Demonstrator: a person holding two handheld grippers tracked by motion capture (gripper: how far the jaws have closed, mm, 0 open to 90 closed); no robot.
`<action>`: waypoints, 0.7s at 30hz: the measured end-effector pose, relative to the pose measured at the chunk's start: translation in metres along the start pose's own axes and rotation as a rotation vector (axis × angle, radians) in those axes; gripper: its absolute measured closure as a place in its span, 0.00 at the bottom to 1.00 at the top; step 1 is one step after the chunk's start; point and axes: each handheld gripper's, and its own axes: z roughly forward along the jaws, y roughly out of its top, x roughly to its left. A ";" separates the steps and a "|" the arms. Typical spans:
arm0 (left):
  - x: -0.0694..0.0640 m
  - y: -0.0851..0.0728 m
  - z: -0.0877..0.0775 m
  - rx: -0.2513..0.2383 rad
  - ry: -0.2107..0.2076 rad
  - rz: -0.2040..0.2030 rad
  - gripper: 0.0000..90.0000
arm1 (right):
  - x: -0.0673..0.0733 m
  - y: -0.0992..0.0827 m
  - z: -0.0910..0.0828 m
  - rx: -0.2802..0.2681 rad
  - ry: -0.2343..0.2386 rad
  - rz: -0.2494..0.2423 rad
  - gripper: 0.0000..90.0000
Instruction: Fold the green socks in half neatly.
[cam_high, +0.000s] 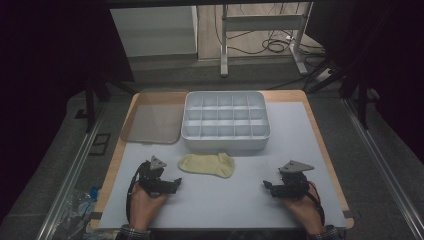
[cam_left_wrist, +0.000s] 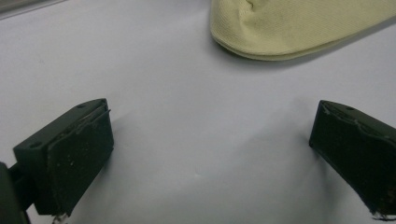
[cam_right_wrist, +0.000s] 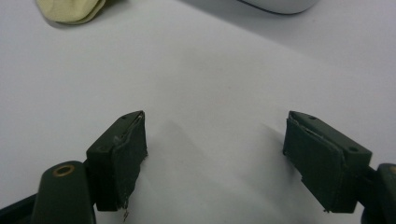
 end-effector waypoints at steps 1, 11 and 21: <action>0.000 0.000 0.000 0.000 -0.001 0.000 0.00 | 0.000 0.000 0.000 0.000 0.000 0.000 0.24; 0.001 0.000 0.000 0.000 -0.004 -0.003 0.00 | 0.000 0.000 0.000 0.002 0.003 0.001 0.24; 0.002 -0.001 -0.003 -0.013 0.013 -0.021 0.06 | 0.000 0.001 -0.001 -0.002 -0.012 0.005 0.30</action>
